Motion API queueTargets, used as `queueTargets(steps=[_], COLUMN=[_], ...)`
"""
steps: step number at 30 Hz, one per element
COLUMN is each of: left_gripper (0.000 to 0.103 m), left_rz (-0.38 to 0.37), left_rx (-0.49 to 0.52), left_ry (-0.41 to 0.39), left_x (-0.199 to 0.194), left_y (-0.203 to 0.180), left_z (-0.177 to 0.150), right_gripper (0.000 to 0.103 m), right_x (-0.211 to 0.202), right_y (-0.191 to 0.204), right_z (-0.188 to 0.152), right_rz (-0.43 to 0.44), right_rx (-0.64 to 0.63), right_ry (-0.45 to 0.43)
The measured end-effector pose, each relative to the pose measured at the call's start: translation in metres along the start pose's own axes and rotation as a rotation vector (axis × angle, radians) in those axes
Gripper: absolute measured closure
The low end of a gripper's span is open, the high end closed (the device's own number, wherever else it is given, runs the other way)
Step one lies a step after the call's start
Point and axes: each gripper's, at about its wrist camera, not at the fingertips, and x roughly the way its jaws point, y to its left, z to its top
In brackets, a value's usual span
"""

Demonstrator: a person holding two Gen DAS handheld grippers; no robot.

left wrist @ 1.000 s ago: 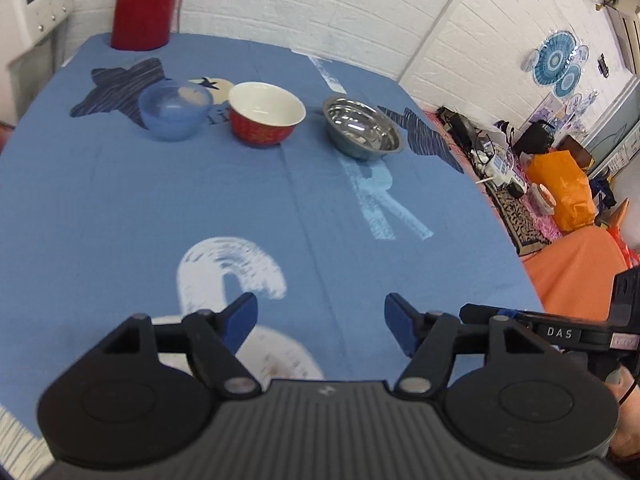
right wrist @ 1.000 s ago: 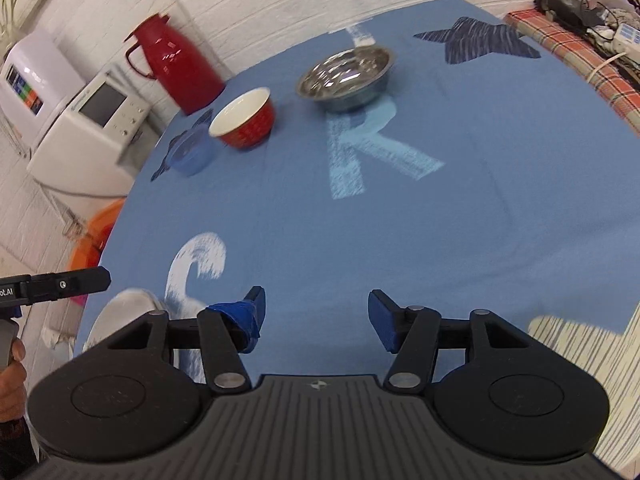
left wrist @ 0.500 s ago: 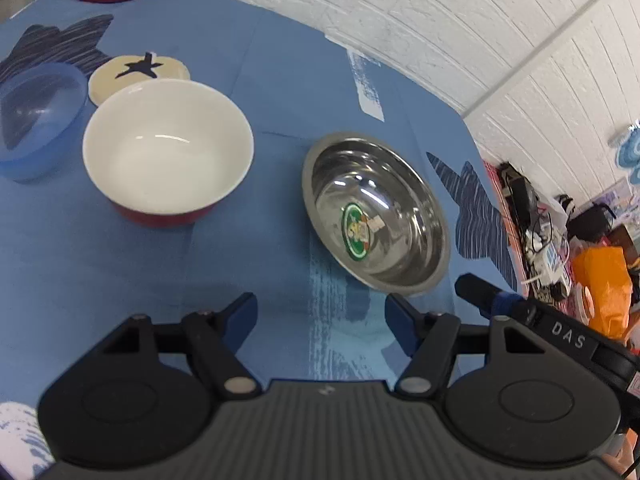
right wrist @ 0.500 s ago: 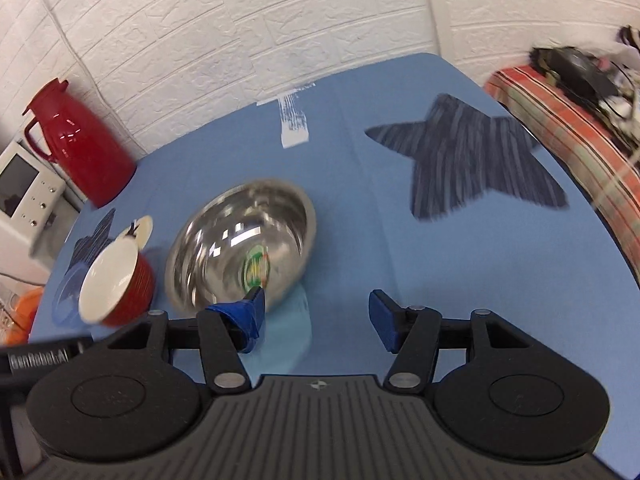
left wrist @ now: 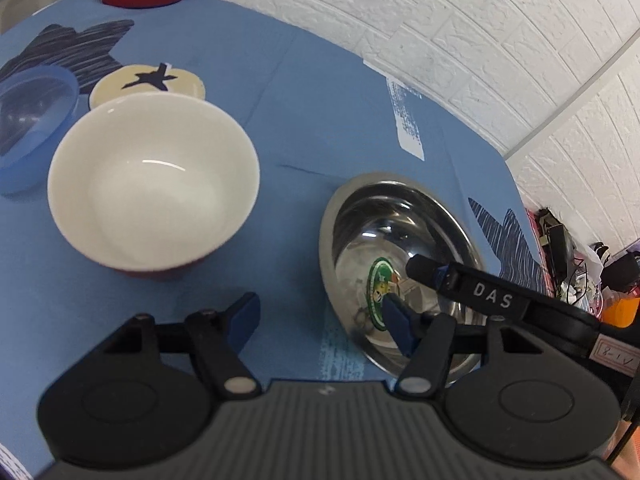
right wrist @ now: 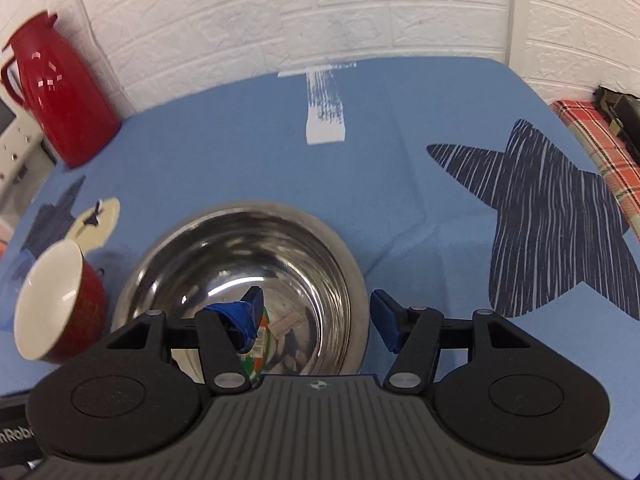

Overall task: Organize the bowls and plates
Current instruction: 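Close the right tool on the steel bowl rim while the left tool grips it too, then lift and carry the steel bowl with both tools toward the plate stack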

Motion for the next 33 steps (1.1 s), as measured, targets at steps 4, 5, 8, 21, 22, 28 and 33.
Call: queueTargets(steps=[4, 5, 8, 21, 22, 28, 33], left_gripper=[0.057, 0.059, 0.077, 0.093, 0.093, 0.093, 0.091], left_rz=[0.009, 0.010, 0.019, -0.067, -0.072, -0.142, -0.153], left_rx=[0.029, 0.026, 0.055, 0.164, 0.181, 0.258, 0.376], left_ry=[0.001, -0.006, -0.003, 0.108, 0.114, 0.191, 0.227], left_x=[0.005, 0.006, 0.007, -0.047, -0.058, -0.126, -0.171], left_y=[-0.006, -0.006, -0.007, 0.008, 0.010, 0.036, 0.058], left_z=[0.001, 0.001, 0.002, -0.036, -0.045, -0.109, -0.169], right_gripper=[0.056, 0.056, 0.056, 0.064, 0.064, 0.062, 0.060], right_x=[0.004, 0.004, 0.005, -0.048, -0.057, -0.129, -0.171], right_y=[0.002, 0.003, 0.004, 0.015, 0.020, 0.041, 0.062], right_z=[0.001, 0.000, -0.002, -0.056, -0.064, -0.138, -0.205], right_rz=[-0.008, -0.017, -0.038, 0.107, 0.104, 0.134, 0.154], right_rx=[-0.040, -0.050, -0.061, -0.032, -0.046, -0.049, -0.044], right_ry=[-0.003, -0.004, -0.013, 0.029, 0.032, -0.003, -0.018])
